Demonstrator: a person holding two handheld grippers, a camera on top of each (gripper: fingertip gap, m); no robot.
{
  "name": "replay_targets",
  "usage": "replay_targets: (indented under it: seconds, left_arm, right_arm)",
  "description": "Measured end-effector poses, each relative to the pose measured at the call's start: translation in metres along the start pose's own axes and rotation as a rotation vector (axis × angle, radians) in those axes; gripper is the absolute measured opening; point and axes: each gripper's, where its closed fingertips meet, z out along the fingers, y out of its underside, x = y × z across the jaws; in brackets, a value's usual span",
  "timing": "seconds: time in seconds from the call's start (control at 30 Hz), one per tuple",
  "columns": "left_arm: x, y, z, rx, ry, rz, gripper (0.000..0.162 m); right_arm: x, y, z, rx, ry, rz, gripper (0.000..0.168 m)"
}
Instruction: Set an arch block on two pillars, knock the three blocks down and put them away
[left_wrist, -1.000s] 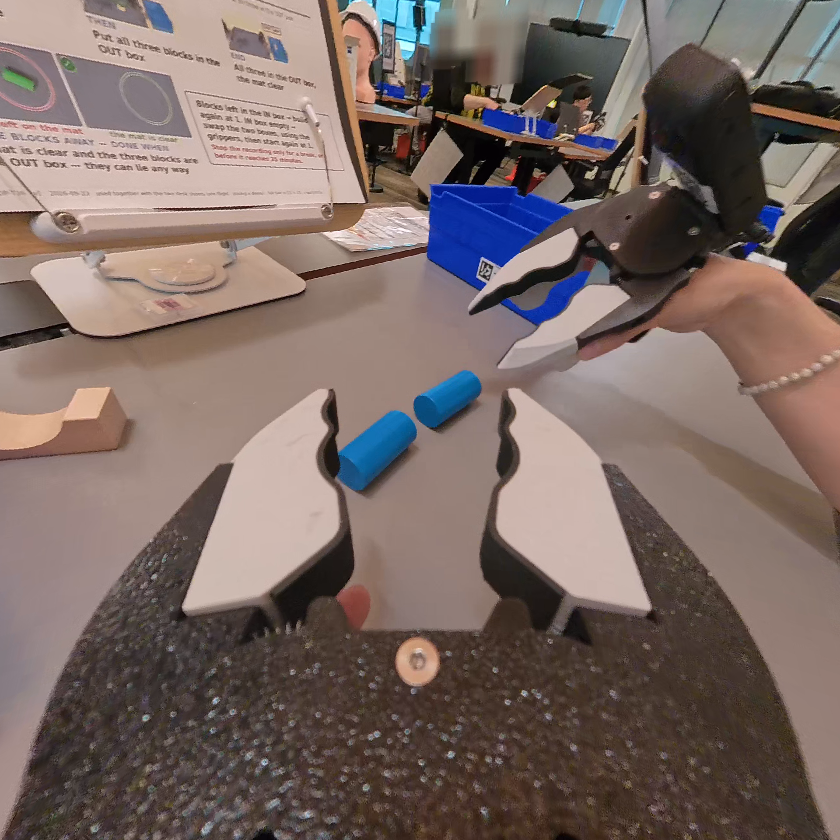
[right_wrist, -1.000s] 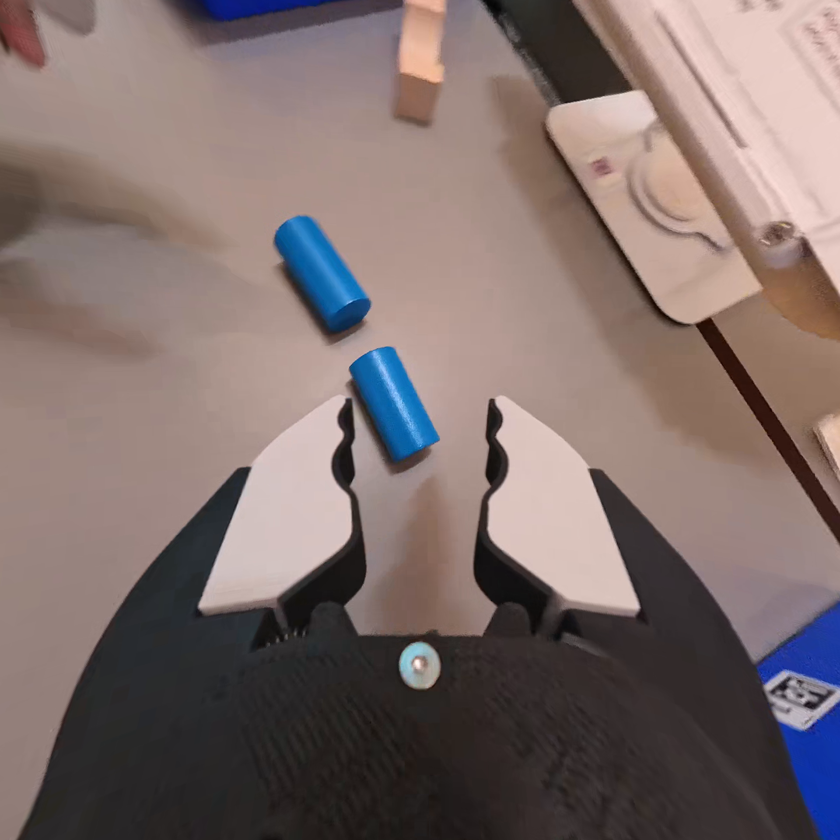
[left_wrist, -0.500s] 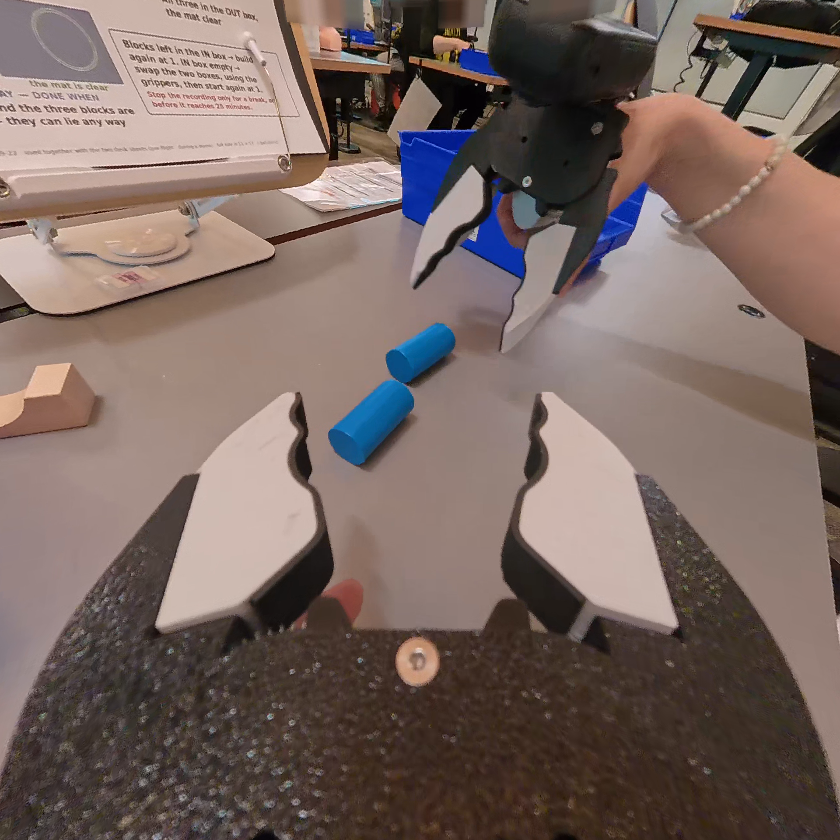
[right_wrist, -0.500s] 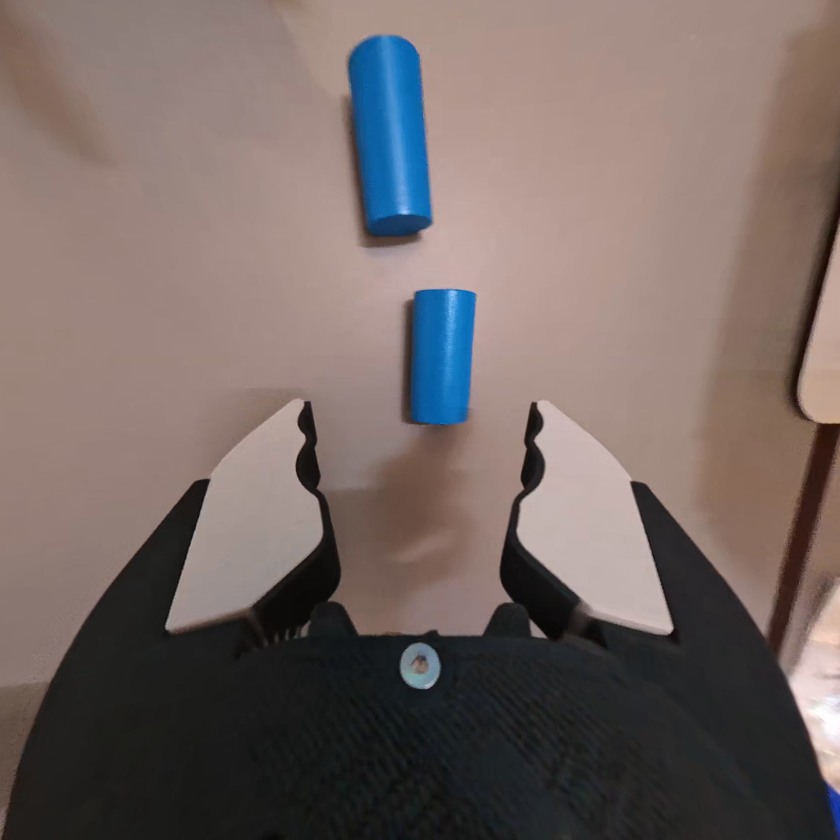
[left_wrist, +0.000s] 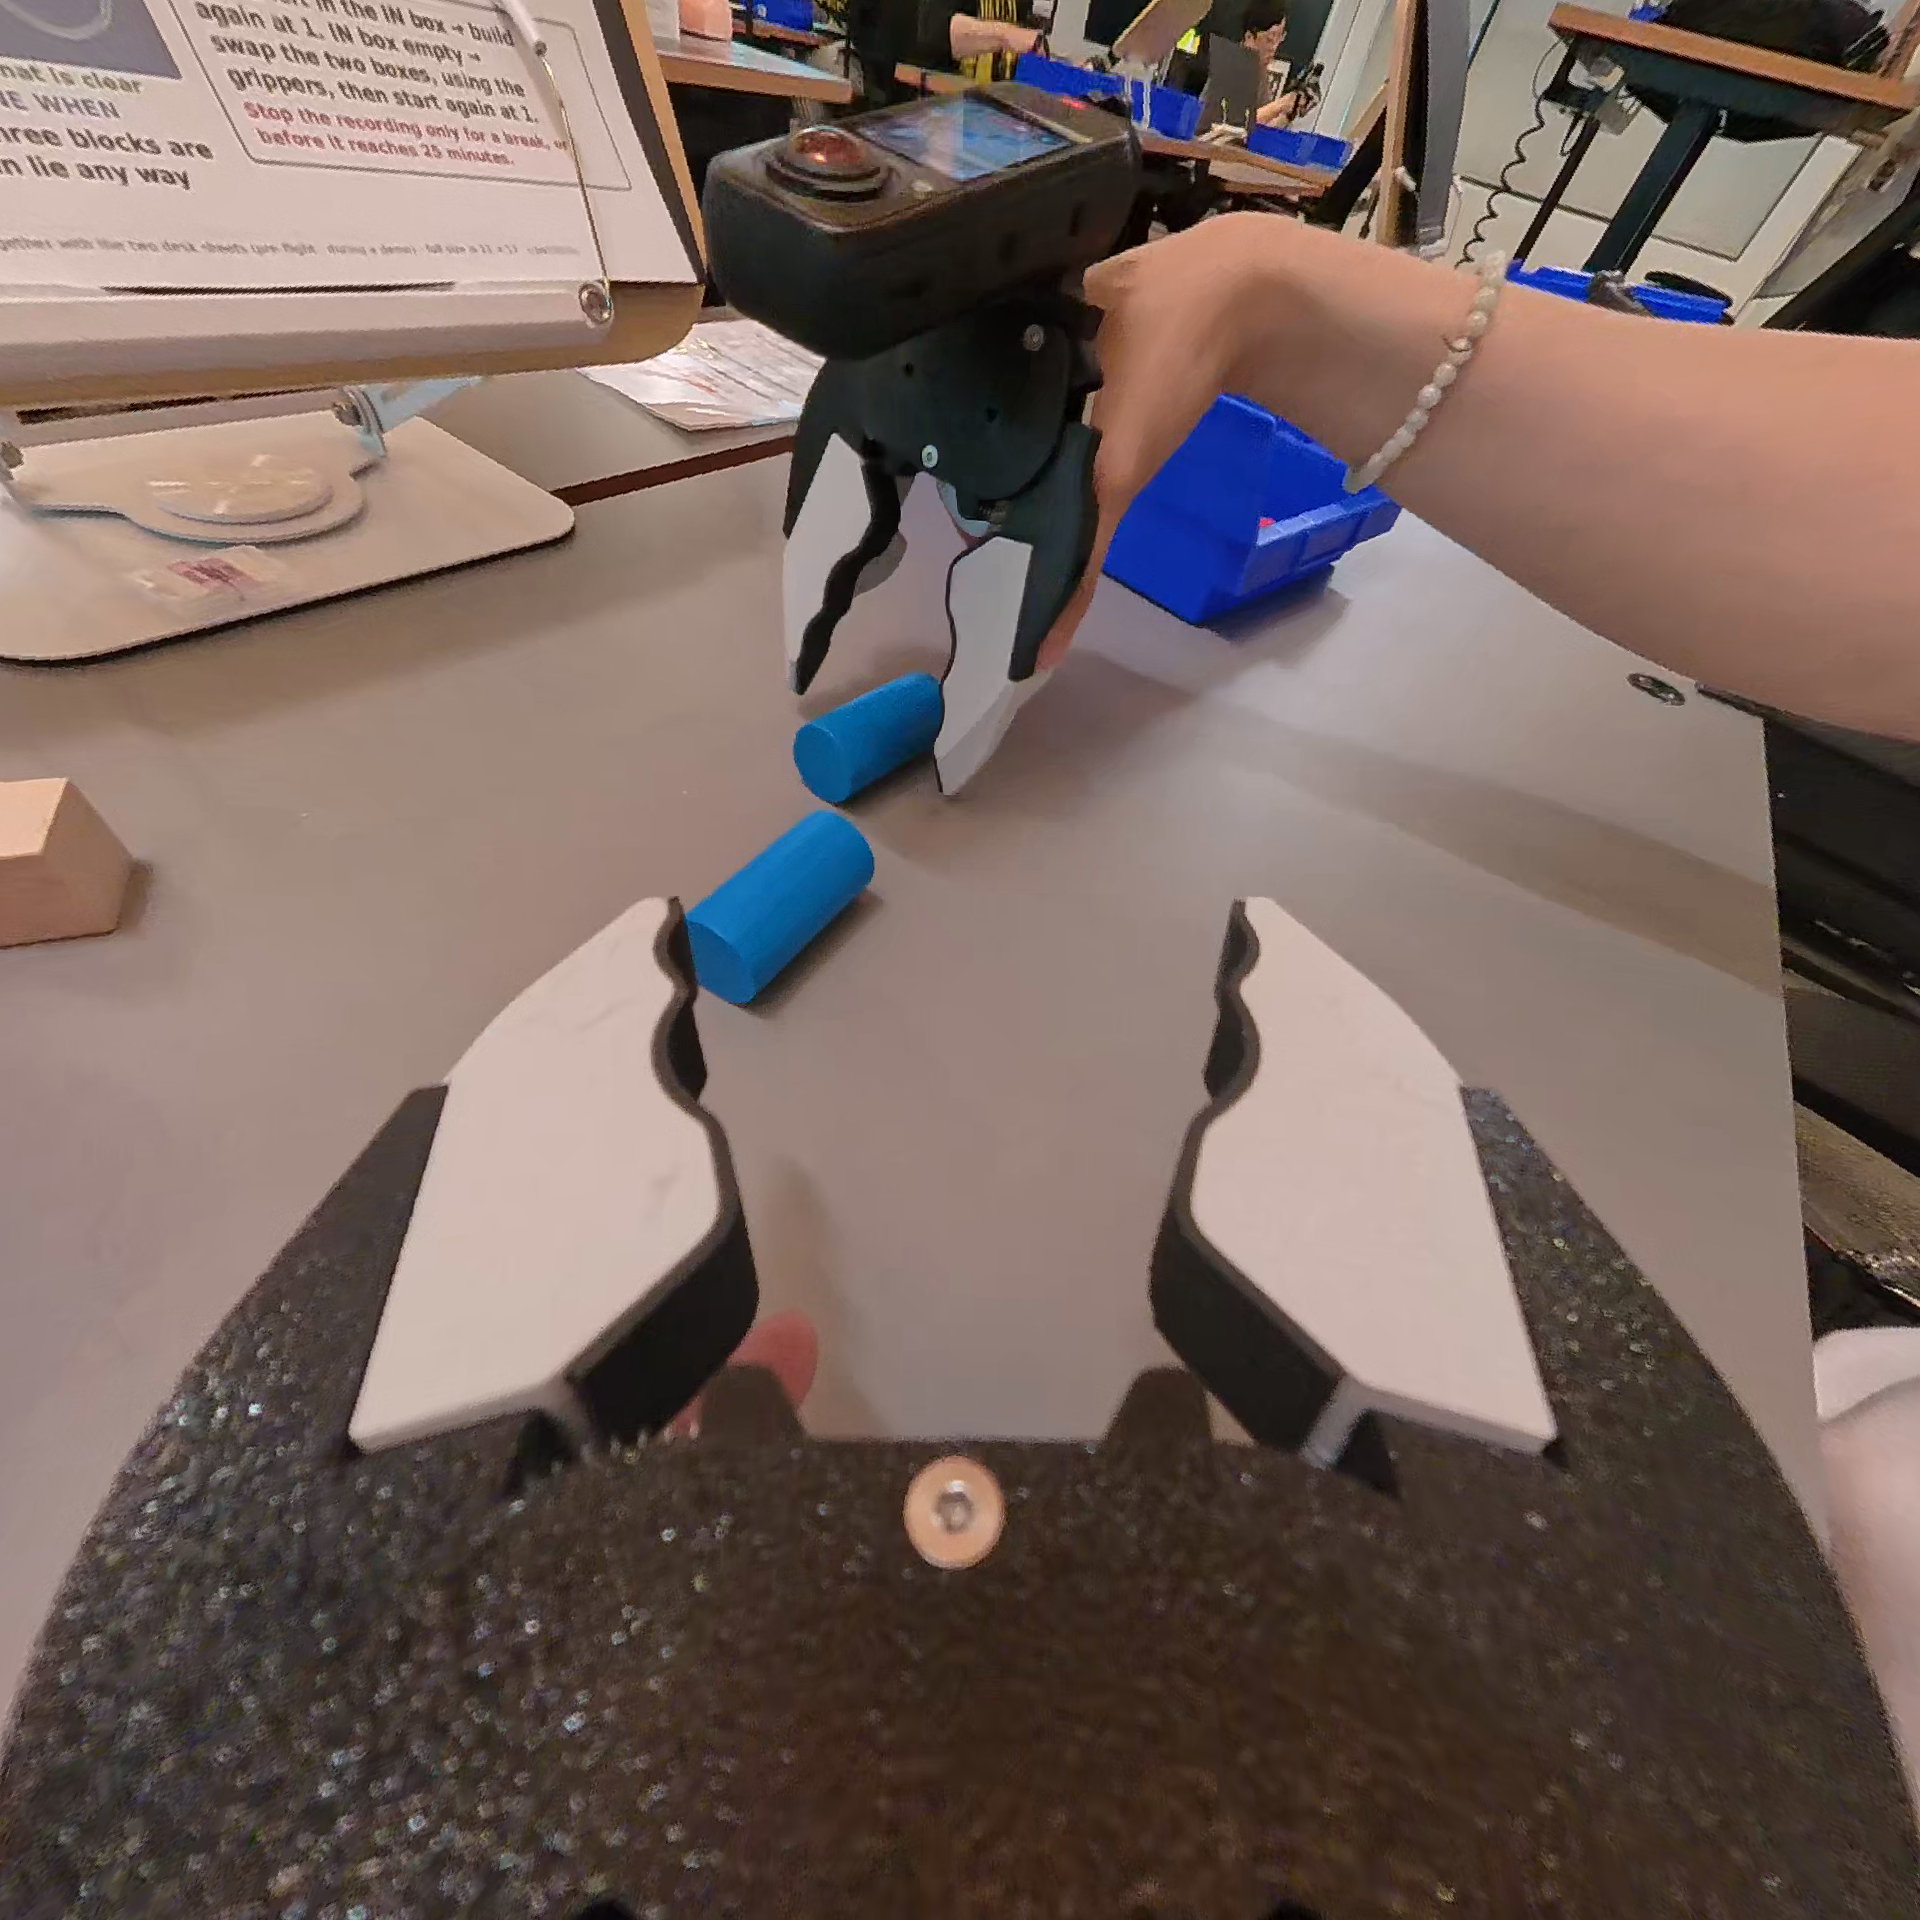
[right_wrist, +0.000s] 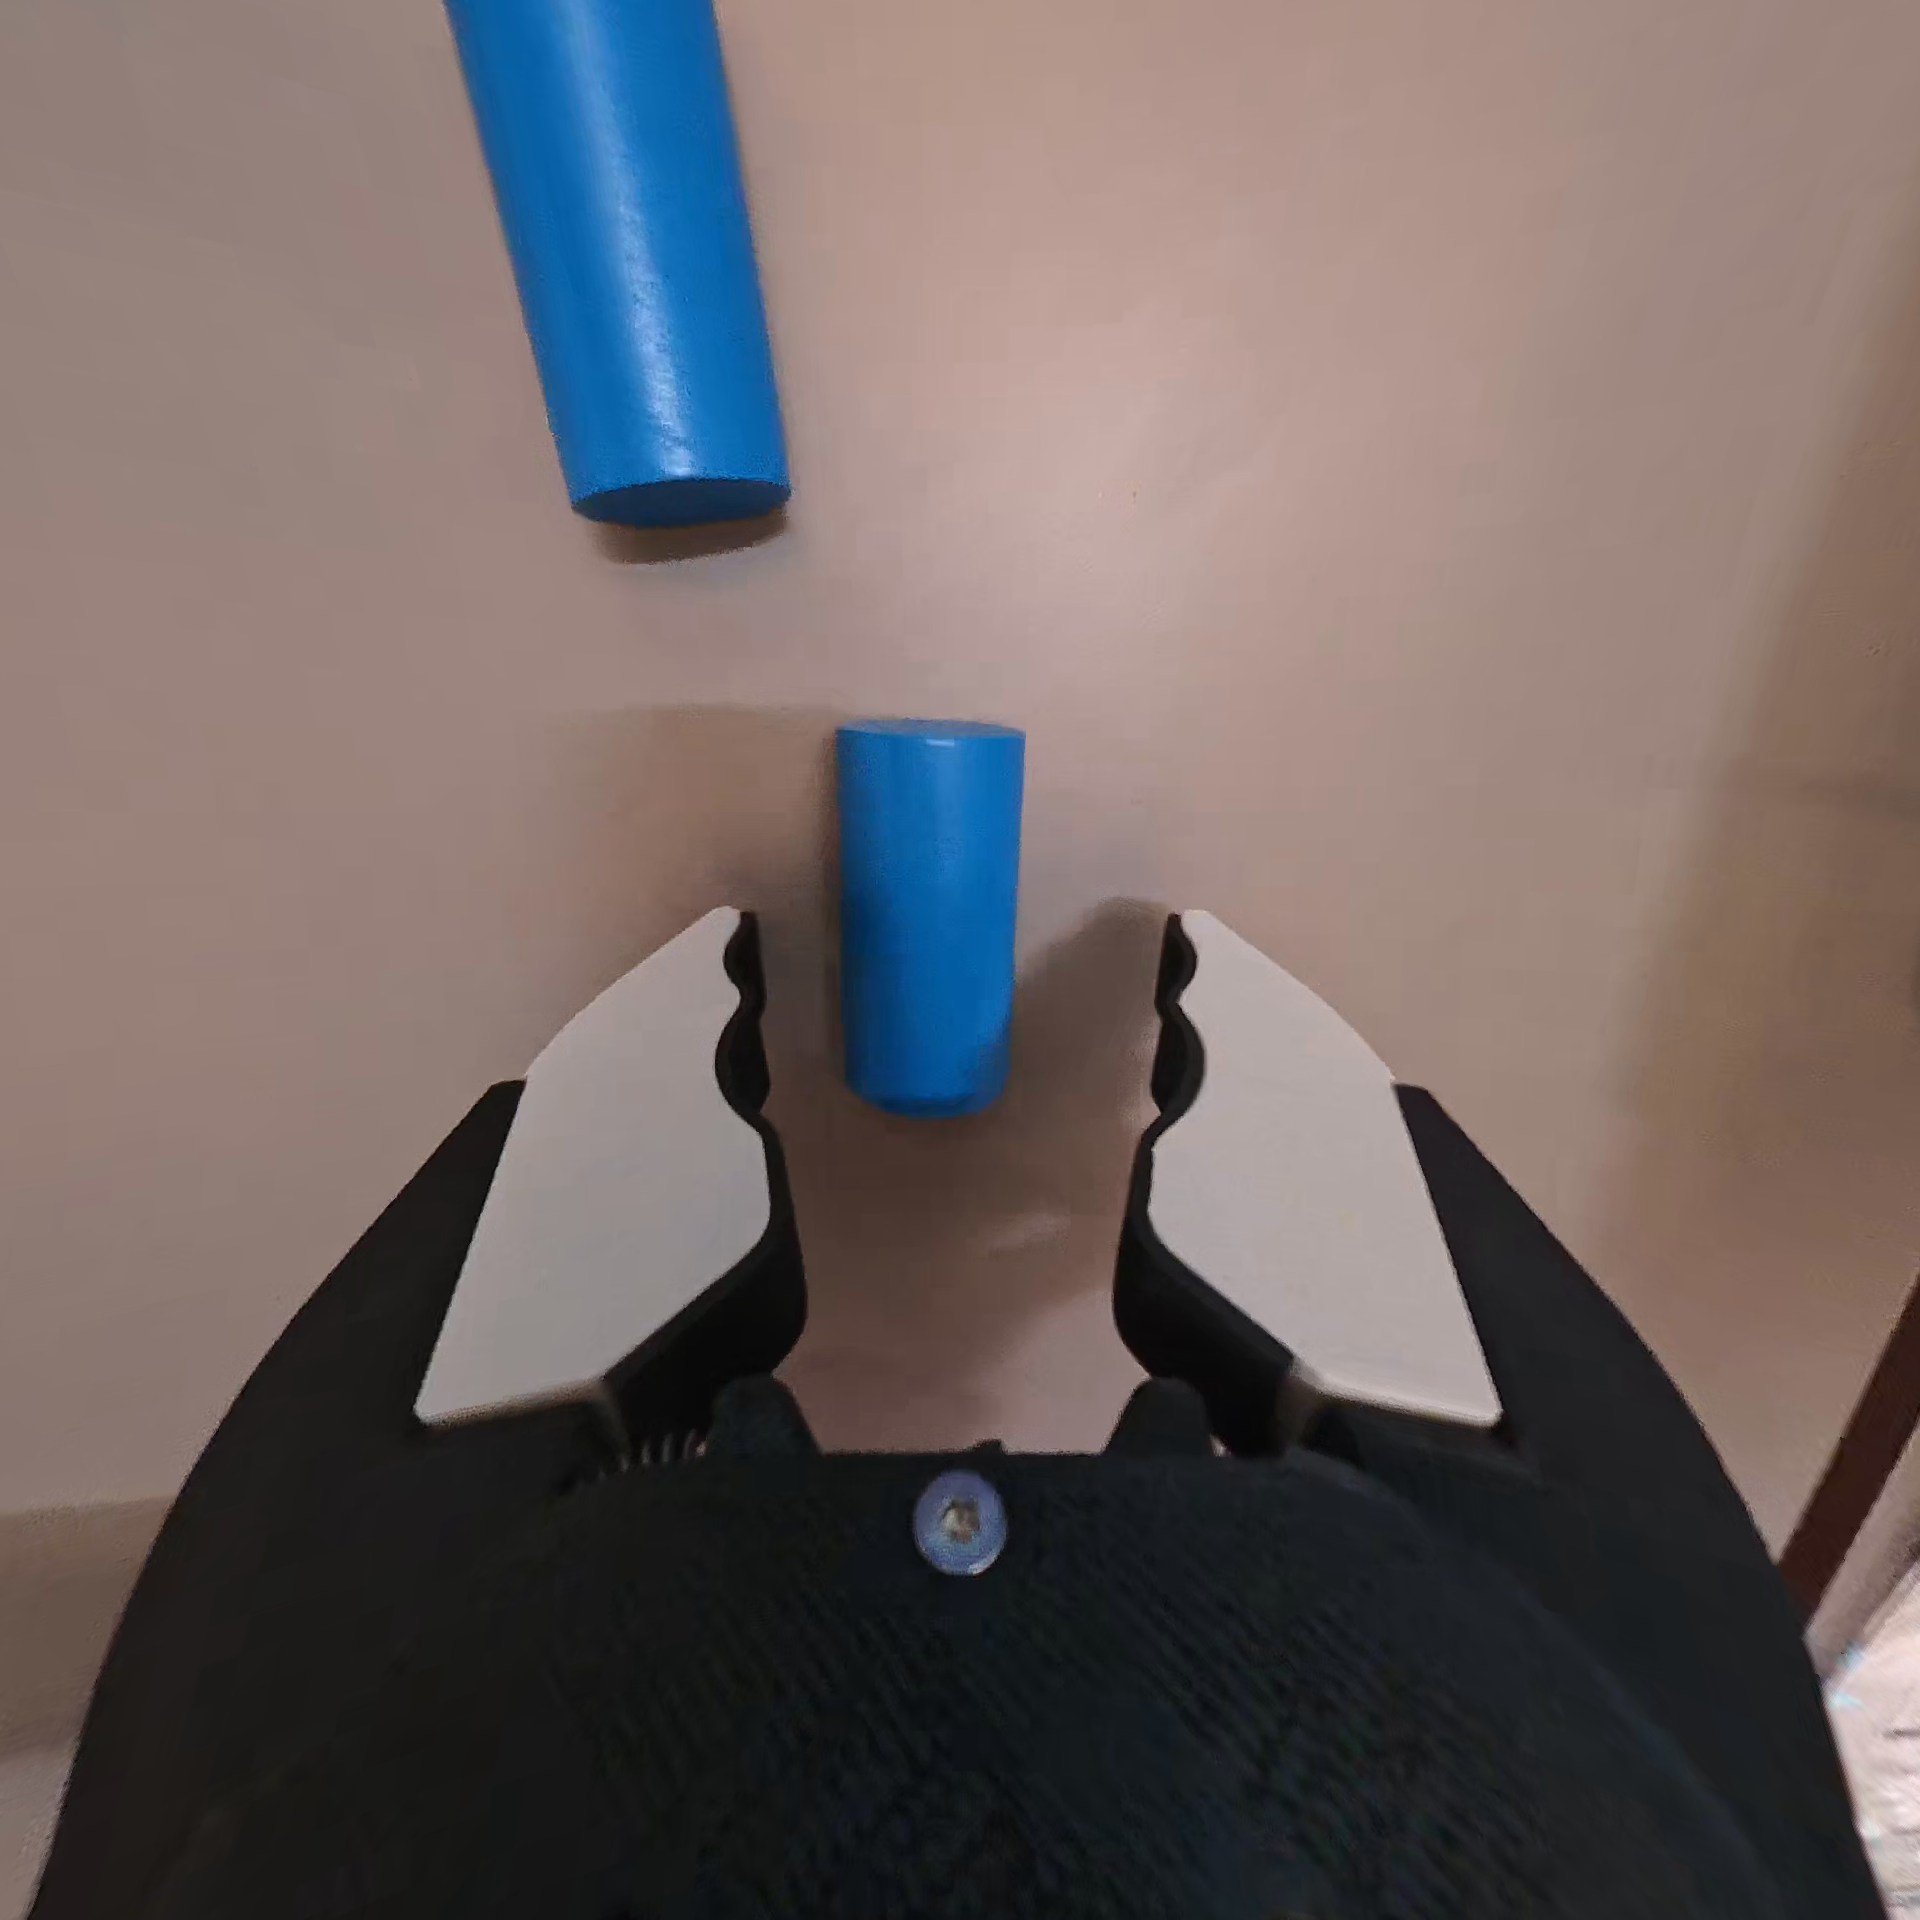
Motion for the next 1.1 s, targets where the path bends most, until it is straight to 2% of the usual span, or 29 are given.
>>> replay_targets:
  seconds: [0.03, 0.17, 0.2, 0.23, 0.37, 0.47, 0.57, 0.63, 0.67, 0.8, 0.87, 0.97, 1.1]
  left_arm:
    - [0.000, 0.001, 0.000, -0.007, 0.000, 0.000, 0.095]
    - [-0.001, 0.004, -0.003, -0.019, -0.009, 0.022, 0.095]
    - [-0.001, 0.004, -0.003, -0.019, -0.009, 0.022, 0.095]
    - [-0.002, 0.005, -0.003, -0.020, -0.007, 0.019, 0.095]
    - [-0.003, 0.006, 0.000, -0.020, 0.004, -0.001, 0.095]
    - [-0.003, 0.006, 0.001, -0.018, 0.010, -0.004, 0.095]
    - [-0.004, 0.007, 0.002, -0.025, 0.010, 0.000, 0.095]
    - [-0.005, 0.006, 0.002, -0.026, 0.011, -0.001, 0.095]
    - [-0.006, 0.005, 0.001, -0.023, 0.012, -0.002, 0.095]
    - [-0.006, -0.001, 0.000, 0.003, 0.017, -0.014, 0.095]
    - [-0.006, -0.003, 0.000, 0.012, 0.018, -0.018, 0.095]
    - [-0.007, 0.001, 0.001, -0.001, 0.016, -0.022, 0.095]
    - [-0.009, 0.007, 0.005, -0.021, 0.013, -0.036, 0.095]
  right_arm:
    - [-0.002, -0.001, 0.002, -0.006, -0.013, -0.007, 0.071]
    - [-0.006, -0.003, 0.004, 0.008, -0.031, -0.028, 0.059]
    - [-0.010, -0.003, 0.004, 0.011, -0.049, -0.029, 0.050]
    - [-0.013, -0.002, 0.003, 0.014, -0.069, -0.034, 0.033]
    - [-0.023, 0.010, -0.003, -0.014, -0.090, -0.006, 0.033]
    - [-0.025, 0.014, -0.037, 0.066, -0.084, 0.041, 0.033]
    - [-0.007, 0.027, -0.101, 0.197, 0.000, 0.173, 0.033]
    - [0.017, 0.056, -0.146, 0.238, 0.125, 0.296, 0.033]
    - [0.032, 0.082, -0.164, 0.221, 0.199, 0.376, 0.033]
    - [0.075, 0.226, -0.197, 0.051, 0.441, 0.837, 0.033]
    - [0.077, 0.279, -0.193, 0.067, 0.465, 1.053, 0.033]
    - [0.069, 0.331, -0.171, 0.030, 0.471, 1.226, 0.033]
    - [0.068, 0.353, -0.141, -0.003, 0.466, 1.273, 0.033]
